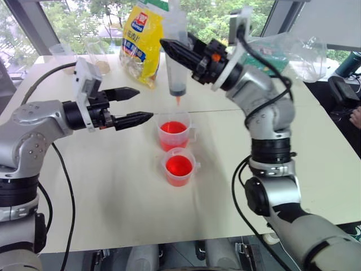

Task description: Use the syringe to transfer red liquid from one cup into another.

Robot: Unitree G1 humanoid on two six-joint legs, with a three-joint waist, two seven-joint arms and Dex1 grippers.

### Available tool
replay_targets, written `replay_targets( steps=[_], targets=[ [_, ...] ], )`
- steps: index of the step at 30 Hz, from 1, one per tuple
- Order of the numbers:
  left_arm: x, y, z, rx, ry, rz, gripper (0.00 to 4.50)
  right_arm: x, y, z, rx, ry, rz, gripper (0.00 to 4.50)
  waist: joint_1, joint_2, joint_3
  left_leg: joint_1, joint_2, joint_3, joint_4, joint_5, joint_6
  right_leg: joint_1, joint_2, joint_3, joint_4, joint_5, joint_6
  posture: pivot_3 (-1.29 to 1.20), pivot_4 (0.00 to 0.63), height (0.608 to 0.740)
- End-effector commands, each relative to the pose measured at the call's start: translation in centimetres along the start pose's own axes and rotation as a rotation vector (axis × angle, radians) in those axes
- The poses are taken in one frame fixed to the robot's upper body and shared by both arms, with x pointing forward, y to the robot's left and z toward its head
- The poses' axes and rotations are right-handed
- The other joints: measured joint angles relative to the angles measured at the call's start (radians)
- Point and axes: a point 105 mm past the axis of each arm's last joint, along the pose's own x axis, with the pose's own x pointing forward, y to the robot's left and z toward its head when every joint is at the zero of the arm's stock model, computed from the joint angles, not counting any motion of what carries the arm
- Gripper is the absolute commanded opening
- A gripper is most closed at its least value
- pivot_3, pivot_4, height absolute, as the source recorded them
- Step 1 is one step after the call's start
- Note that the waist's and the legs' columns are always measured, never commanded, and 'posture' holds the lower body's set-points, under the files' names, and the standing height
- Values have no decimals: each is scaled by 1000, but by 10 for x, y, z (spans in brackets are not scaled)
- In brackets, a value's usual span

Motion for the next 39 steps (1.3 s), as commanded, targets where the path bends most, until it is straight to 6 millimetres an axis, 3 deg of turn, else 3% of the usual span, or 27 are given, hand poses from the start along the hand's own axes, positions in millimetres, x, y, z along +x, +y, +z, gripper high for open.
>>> replay_targets(
  steps=[1,7,11,26,39],
  targets=[
    [-2,-2,23,72,-45,-3,4500,-4,1,-17,-21,-38,-19,1369,0,0,0,0,0,0,0,0,0,0,0,0,0,0,0,0,150,740],
    [9,-2,35,77,-94,-20,4500,-24,11,-65,-6,21,-47,1369,-4,0,0,0,0,0,0,1,-2,0,0,0,0,0,0,0,150,740],
    [14,-4,38,69,-106,-41,4500,-31,14,-81,2,49,-59,1369,-6,0,0,0,0,0,0,1,-2,-1,0,0,1,0,0,0,150,740],
    [39,-20,24,30,-92,-160,4500,-44,17,-101,-24,118,-64,1369,-4,0,0,1,0,-1,0,1,-2,-1,0,0,6,0,0,0,150,740],
    [58,-9,16,18,-109,-136,4500,-47,25,-110,-23,158,-15,1369,-5,0,0,2,0,-1,1,1,-2,-1,0,1,8,0,0,0,150,740]
  ],
)
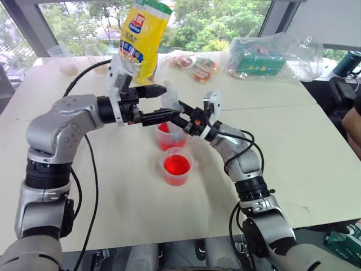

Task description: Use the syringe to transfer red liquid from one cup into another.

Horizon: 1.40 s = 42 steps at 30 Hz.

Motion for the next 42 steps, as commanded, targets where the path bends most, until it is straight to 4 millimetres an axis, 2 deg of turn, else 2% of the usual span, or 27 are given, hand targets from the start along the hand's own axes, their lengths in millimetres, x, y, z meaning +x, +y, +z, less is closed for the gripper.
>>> replay_targets(
  steps=[1,5,8,15,23,34,42],
  targets=[
    [5,4,13,52,-34,13,4500,4,9,6,-25,-15,45,1369,1,0,0,0,0,0,0,0,0,0,0,0,0,0,0,0,150,740],
    [10,5,13,39,-53,7,4500,4,11,5,-27,-5,53,1369,3,0,0,0,0,0,0,0,0,0,0,0,0,0,0,0,150,740],
    [11,5,11,30,-61,8,3661,4,11,4,-26,-2,55,1369,3,0,0,0,0,0,0,0,0,0,0,0,0,0,0,0,150,740],
    [15,8,14,23,-96,21,143,5,14,2,-27,8,75,1369,2,0,0,0,0,0,0,0,0,0,0,0,0,0,0,0,150,740],
    [14,11,25,41,-125,34,61,6,17,-1,-28,21,93,1369,2,0,0,0,0,0,0,0,0,0,0,0,0,0,0,0,150,740],
    [7,19,52,84,-199,79,61,4,24,-9,-3,55,129,1369,2,0,0,0,0,-1,0,0,0,0,0,0,0,0,0,0,150,740],
    [4,21,60,106,-216,95,61,3,25,-12,7,65,139,1369,3,0,0,0,0,-1,0,0,0,0,0,0,0,0,0,0,150,740]
  ],
)
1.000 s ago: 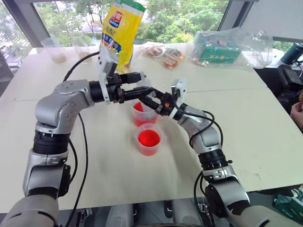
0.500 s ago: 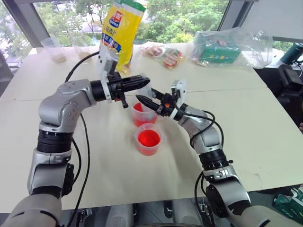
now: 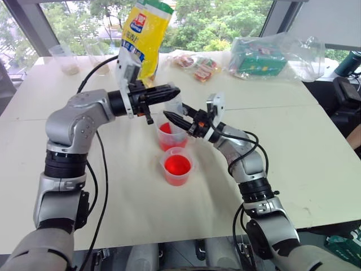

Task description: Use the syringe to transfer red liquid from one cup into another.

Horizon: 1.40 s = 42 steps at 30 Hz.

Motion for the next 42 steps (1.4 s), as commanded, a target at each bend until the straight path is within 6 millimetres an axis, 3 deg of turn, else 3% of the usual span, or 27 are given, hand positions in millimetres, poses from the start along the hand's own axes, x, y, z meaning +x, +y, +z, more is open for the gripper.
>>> replay_targets(
  steps=[1,18,22,25,28,32,42],
  targets=[
    [-8,2,55,147,-157,45,61,9,26,-10,15,39,126,1369,0,0,0,0,0,0,0,0,0,0,0,0,0,0,0,0,150,740],
    [-9,4,60,160,-169,58,61,11,25,-6,9,34,129,1369,0,0,0,0,0,0,0,0,0,0,0,0,0,0,0,0,150,740],
    [-9,0,41,138,-91,33,61,14,20,11,-23,-8,114,1369,0,0,0,0,0,0,0,0,0,0,0,0,0,0,0,0,150,740],
    [-10,-2,30,119,-52,22,1070,17,16,27,-44,-45,99,1369,-1,0,0,0,0,0,0,0,0,0,0,0,0,0,0,0,150,740],
    [-14,-4,22,88,-28,9,2350,20,12,42,-57,-80,85,1369,-1,0,0,0,0,0,0,0,0,0,0,0,0,0,0,0,150,740],
    [-21,-7,12,74,10,6,4417,22,6,59,-65,-119,63,1369,-1,0,0,0,0,0,0,0,0,0,0,0,0,0,0,0,150,740],
    [-48,-3,15,67,30,63,4479,22,4,73,-63,-153,50,1369,-2,0,0,0,0,0,0,0,0,-1,0,0,0,0,0,0,150,740]
  ],
)
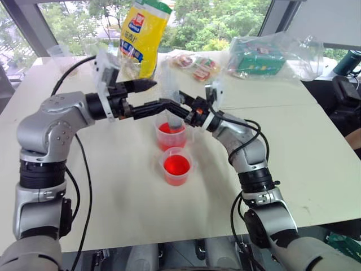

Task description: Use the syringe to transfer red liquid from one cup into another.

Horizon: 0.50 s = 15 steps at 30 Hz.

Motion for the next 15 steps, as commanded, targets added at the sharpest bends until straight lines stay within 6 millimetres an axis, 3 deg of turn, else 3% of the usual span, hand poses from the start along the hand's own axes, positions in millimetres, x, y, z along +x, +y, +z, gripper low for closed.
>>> replay_targets(
  steps=[1,5,10,15],
  targets=[
    [-13,1,16,37,-33,27,4479,5,7,28,-42,-90,29,1369,1,0,0,0,0,0,0,0,0,0,0,0,0,0,0,0,150,740],
    [-22,6,21,39,-47,65,4479,5,9,38,-47,-111,40,1369,1,0,0,0,0,0,0,0,0,0,0,0,0,0,0,0,150,740],
    [-27,14,29,41,-76,105,4479,2,18,73,-34,-176,89,1369,1,0,0,0,0,0,0,0,0,0,0,0,0,0,0,0,150,740],
    [-32,20,34,36,-90,128,4479,-13,39,101,60,-204,200,1369,3,0,0,0,0,0,0,0,0,0,0,0,0,0,0,0,150,740]
  ],
)
